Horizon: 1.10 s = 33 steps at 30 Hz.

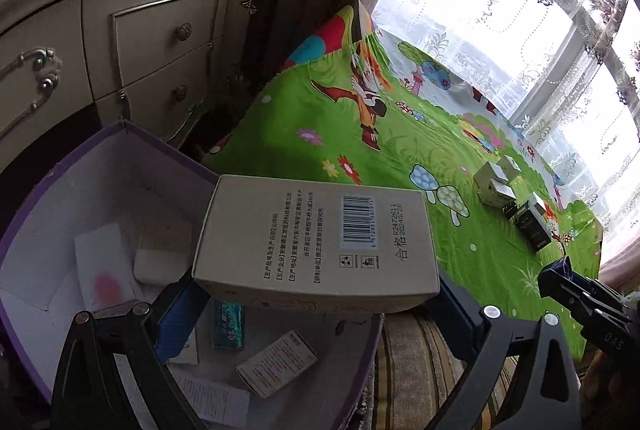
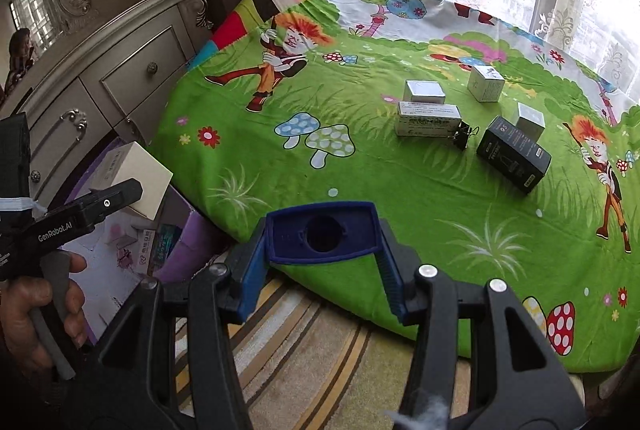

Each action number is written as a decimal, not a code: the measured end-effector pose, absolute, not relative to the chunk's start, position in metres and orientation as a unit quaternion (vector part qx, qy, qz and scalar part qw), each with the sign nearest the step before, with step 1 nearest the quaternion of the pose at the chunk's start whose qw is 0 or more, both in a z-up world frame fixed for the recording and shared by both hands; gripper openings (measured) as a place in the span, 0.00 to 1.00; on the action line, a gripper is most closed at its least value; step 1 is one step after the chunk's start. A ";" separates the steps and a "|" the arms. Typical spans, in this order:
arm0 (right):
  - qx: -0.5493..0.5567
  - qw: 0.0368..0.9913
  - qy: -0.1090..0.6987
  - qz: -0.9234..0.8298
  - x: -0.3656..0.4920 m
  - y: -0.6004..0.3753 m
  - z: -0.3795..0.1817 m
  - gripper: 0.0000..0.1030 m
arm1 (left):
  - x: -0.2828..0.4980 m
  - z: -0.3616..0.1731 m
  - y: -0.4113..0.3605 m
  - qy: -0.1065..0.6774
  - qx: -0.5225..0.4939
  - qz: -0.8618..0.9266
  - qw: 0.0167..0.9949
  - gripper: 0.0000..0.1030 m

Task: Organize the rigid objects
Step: 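Carry the beige box and blue holder into the purple box and open both tools, then move both tools back toward the remaining boxes on the cover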

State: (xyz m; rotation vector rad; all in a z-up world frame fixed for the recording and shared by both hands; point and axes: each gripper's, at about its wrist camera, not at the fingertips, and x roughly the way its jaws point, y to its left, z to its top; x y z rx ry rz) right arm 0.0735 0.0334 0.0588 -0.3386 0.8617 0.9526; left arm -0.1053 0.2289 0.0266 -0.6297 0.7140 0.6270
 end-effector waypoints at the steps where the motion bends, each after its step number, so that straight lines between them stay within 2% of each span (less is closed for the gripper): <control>1: -0.161 0.783 0.399 0.450 0.068 0.040 0.060 0.53 | -0.116 0.024 0.235 0.339 -0.298 0.305 0.838 0.97; 7: -0.184 0.748 0.395 0.500 0.032 0.081 0.063 0.53 | -0.180 0.010 0.273 0.367 -0.277 0.352 0.816 0.97; 13: -0.208 0.717 0.390 0.540 0.000 0.116 0.060 0.53 | -0.215 0.001 0.304 0.429 -0.221 0.370 0.794 0.97; 22: -0.241 0.677 0.395 0.572 -0.036 0.150 0.042 0.53 | -0.219 -0.013 0.309 0.517 -0.117 0.360 0.767 0.97; 29: -0.274 0.640 0.399 0.597 -0.059 0.169 0.024 0.53 | -0.223 -0.024 0.304 0.526 -0.114 0.361 0.762 1.00; 33: -0.281 0.637 0.396 0.598 -0.063 0.174 0.019 0.72 | -0.228 -0.021 0.306 0.511 -0.131 0.363 0.768 1.00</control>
